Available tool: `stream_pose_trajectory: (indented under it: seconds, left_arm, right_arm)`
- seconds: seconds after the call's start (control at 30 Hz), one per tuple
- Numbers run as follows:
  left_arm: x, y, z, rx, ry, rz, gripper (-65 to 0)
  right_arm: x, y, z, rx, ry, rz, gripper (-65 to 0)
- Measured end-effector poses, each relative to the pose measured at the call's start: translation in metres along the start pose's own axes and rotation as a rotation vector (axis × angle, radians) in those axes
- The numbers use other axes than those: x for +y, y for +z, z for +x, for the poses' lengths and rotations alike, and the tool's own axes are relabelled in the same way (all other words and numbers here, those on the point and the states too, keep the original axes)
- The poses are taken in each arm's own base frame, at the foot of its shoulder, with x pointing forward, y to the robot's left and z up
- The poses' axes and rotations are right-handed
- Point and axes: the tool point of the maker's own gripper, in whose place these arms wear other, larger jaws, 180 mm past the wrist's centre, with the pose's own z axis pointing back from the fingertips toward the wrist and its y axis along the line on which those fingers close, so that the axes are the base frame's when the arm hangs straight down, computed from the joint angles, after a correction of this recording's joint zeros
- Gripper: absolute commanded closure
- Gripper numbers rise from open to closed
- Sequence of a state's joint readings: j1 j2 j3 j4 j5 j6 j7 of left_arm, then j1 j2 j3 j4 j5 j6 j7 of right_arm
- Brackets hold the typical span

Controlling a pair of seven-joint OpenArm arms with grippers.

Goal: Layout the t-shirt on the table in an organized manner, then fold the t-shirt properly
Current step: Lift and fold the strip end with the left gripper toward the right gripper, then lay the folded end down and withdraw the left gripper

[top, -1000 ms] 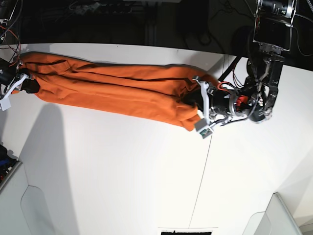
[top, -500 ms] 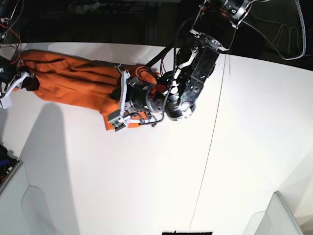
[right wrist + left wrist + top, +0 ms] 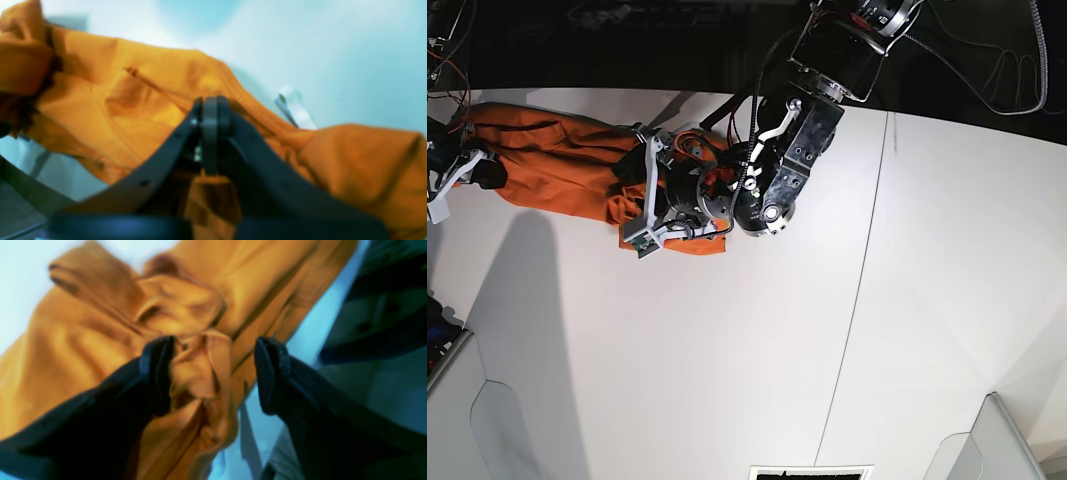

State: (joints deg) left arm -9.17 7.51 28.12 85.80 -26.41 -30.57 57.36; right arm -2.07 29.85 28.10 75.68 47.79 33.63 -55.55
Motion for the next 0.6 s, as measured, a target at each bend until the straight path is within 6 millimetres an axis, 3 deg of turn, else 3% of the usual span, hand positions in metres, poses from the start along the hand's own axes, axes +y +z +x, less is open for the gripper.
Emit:
stream_pose_trajectory:
  seconds: [0.07,0.13,0.3,0.4,0.5,0.6]
  left_arm:
    - [-0.016,0.000,0.019,-0.071,0.040,-0.080,-39.5]
    - [-0.029,0.002,0.029,-0.121,0.050,-0.154,-39.5]
    - [-0.033,0.004,0.030,-0.134,0.038,-0.180,-39.5]
    - [-0.025,0.006,0.033,-0.136,0.032,-0.154,-39.5]
    - [-0.009,0.012,0.034,-0.151,0.056,-0.114,-39.5]
    - [0.008,0.020,0.033,-0.168,0.087,-0.082,-39.5]
  right_arm:
    - [0.001,0.000,0.001,-0.004,-0.003,0.005,-14.5]
    - [0.001,0.000,0.001,-0.006,-0.003,0.005,-14.8]
    - [0.000,0.001,0.002,-0.007,-0.001,0.002,-14.8]
    - [-0.006,0.007,0.010,-0.031,0.003,-0.014,-14.8]
    - [-0.021,0.025,0.033,-0.104,-0.008,-0.050,-15.0]
    - [-0.038,0.046,0.058,-0.174,-0.006,-0.096,-23.8]
